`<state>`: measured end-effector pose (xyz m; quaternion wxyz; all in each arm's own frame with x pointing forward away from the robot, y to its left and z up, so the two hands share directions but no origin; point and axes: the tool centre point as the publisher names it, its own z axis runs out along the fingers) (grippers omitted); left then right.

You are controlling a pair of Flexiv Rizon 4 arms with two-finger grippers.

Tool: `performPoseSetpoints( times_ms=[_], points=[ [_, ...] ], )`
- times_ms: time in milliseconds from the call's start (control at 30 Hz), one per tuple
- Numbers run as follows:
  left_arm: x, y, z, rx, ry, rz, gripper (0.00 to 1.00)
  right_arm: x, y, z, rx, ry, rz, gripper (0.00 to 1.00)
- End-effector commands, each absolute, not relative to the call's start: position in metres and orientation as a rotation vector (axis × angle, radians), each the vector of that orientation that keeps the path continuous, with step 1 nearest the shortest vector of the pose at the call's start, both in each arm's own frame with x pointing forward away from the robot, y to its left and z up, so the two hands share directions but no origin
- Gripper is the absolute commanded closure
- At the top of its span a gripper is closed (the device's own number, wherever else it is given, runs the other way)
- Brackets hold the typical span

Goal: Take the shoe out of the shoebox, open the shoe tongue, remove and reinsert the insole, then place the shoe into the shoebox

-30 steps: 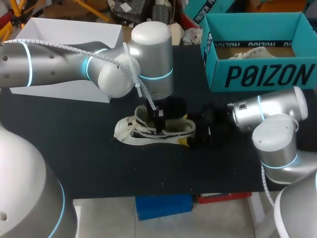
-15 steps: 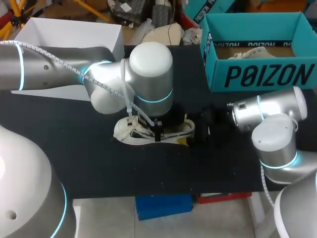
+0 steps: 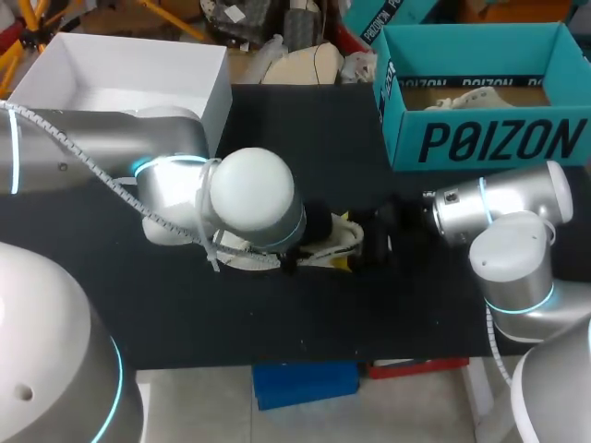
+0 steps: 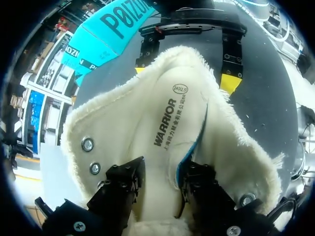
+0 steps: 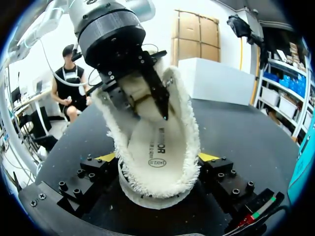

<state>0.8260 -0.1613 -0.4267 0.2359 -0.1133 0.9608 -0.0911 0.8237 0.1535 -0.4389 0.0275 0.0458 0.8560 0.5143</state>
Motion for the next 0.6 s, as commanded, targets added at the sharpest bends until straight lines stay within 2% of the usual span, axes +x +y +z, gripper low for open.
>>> performPoseSetpoints(
  times_ms=[33,267,300,333,367,600],
  points=[
    [0.851,-0.156,-0.486,-0.313,2.447,-0.279,0.62,0.825,0.152,-0.442,0.145,2.644,1.586,1.0],
    [0.854,-0.163,-0.488,-0.268,2.488,-0.219,0.65,0.825,0.152,-0.442,0.145,2.644,1.586,1.0],
    [0.853,-0.164,-0.489,-0.25,2.493,-0.198,0.71,0.825,0.152,-0.442,0.145,2.644,1.586,1.0],
    [0.852,-0.164,-0.49,-0.243,2.512,-0.192,0.83,0.825,0.152,-0.442,0.145,2.644,1.586,1.0],
    [0.852,-0.165,-0.49,-0.248,2.54,-0.181,1.0,0.825,0.152,-0.442,0.145,2.644,1.586,1.0],
    [0.845,-0.167,-0.483,-0.267,2.746,-0.183,1.0,0.825,0.152,-0.442,0.145,2.644,1.586,1.0]
  ],
)
